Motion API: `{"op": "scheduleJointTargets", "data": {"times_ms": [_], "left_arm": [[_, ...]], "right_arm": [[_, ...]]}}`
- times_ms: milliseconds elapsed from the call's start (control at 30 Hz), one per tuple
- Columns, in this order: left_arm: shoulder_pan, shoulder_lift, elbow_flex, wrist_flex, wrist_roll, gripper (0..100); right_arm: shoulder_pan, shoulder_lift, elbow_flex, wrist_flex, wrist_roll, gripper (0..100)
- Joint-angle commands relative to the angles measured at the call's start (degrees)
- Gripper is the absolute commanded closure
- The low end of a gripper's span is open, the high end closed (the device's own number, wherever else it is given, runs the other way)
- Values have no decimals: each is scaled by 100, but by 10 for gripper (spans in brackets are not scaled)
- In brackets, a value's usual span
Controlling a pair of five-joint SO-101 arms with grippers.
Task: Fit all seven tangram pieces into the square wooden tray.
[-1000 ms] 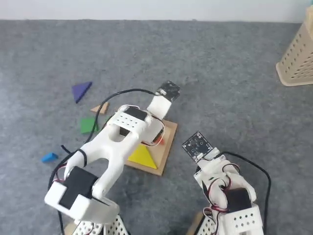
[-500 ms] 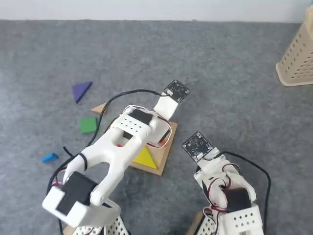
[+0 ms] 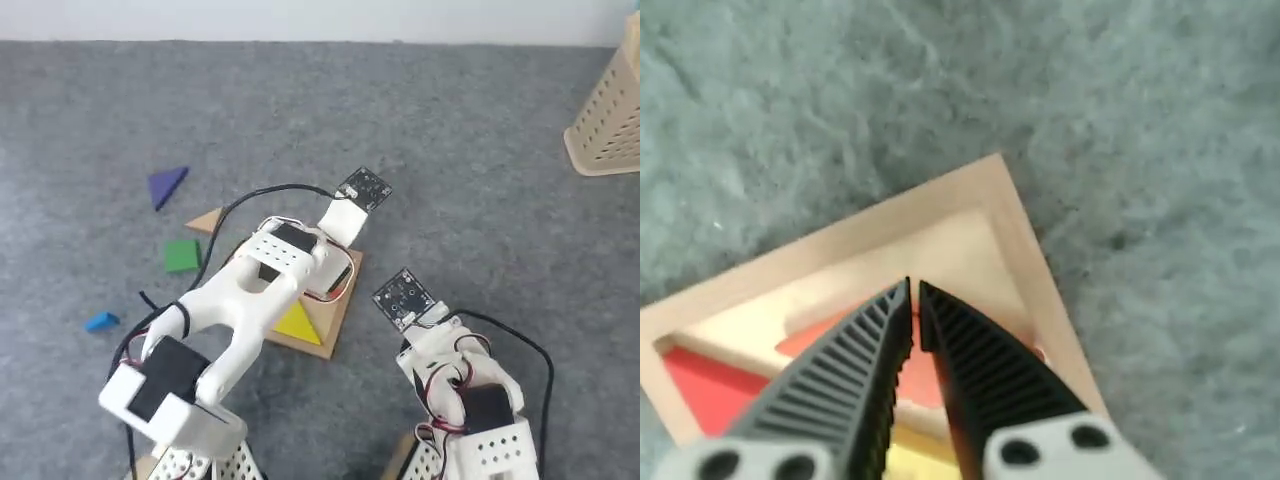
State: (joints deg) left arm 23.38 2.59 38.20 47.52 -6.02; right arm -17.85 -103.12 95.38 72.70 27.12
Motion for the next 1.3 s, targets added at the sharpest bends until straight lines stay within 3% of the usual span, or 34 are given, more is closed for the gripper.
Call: {"op": "scheduleJointTargets", "data": {"times_ms": [0, 367, 533, 633, 967, 1167, 1267], "left_arm": [[26, -62, -57, 484, 70, 988], [-26, -1073, 453, 1363, -949, 988], [-527, -2171, 760, 1240, -176, 988], [-774, -2382, 1059, 897, -62, 988], [-818, -1090, 866, 176, 202, 988], [-686, -246, 189, 466, 229, 988], [-325, -79, 13, 492, -114, 988]], "right_arm": [[4, -84, 105, 31, -35, 991], [4, -84, 105, 31, -35, 991], [4, -84, 105, 31, -35, 991], [4, -84, 105, 31, -35, 991], [4, -84, 105, 31, -35, 991], [4, -84, 105, 31, -35, 991], [4, -84, 105, 31, -35, 991]]}}
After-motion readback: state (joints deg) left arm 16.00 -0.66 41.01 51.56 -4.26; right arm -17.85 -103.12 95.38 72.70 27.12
